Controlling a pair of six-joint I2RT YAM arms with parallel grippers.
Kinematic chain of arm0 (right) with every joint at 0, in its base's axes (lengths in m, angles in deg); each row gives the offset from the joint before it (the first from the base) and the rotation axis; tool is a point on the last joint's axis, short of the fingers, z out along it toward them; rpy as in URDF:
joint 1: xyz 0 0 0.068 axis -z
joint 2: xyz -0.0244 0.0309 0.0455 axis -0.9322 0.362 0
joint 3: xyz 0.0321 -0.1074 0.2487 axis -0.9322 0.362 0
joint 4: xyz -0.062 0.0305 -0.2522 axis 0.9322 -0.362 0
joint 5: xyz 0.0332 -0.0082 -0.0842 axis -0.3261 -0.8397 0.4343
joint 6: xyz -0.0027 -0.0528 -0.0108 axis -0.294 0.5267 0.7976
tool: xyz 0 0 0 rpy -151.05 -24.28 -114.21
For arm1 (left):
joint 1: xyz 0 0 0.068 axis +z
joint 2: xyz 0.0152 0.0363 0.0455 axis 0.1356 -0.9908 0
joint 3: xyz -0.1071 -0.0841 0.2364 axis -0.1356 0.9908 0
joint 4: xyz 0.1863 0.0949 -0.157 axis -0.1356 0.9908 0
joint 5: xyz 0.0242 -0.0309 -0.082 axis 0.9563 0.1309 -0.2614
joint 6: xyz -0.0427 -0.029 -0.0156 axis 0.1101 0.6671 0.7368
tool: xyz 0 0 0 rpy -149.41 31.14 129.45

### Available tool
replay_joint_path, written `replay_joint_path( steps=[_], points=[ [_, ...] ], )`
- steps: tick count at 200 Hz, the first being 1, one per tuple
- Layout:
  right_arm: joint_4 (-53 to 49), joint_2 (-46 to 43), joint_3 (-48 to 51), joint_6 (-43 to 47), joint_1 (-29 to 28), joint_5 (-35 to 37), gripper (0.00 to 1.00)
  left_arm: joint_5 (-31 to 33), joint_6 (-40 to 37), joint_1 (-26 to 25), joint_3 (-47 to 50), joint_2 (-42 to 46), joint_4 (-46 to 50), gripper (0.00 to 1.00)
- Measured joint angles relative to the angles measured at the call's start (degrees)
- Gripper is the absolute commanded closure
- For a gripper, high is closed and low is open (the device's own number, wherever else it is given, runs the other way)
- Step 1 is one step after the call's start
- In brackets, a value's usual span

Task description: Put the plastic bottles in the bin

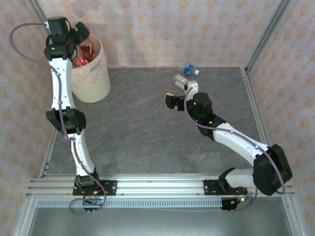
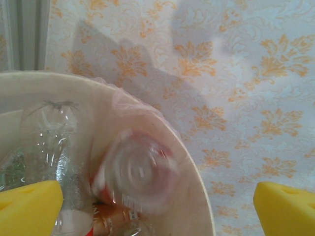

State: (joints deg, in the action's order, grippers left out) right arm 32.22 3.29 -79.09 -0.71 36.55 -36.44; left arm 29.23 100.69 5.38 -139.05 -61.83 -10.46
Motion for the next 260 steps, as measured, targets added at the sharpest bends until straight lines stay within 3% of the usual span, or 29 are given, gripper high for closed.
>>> replay_joint_path(
  steps=[103,162,211,260],
  points=[
    [-0.6,0.0,0.0,-1.2,0.5,1.0,0.01,-6.8,0.5,-1.7,3.3,2.0,1.1,0.00],
    [-11.7,4.8,-5.3,-2.7,12.0,-2.7,0.01,-8.3,-1.4,-8.8,34.8,23.6,-6.9,0.00],
    [-22.2,13.3,-13.9,6.9,17.6,-4.5,0.01,-9.8,-1.1,-17.6,52.8,39.7,-17.3,0.00],
    [-34.6,26.0,-27.1,20.5,19.4,-6.5,0.01,-9.6,4.2,-21.6,71.1,45.6,-23.5,0.00]
  ],
)
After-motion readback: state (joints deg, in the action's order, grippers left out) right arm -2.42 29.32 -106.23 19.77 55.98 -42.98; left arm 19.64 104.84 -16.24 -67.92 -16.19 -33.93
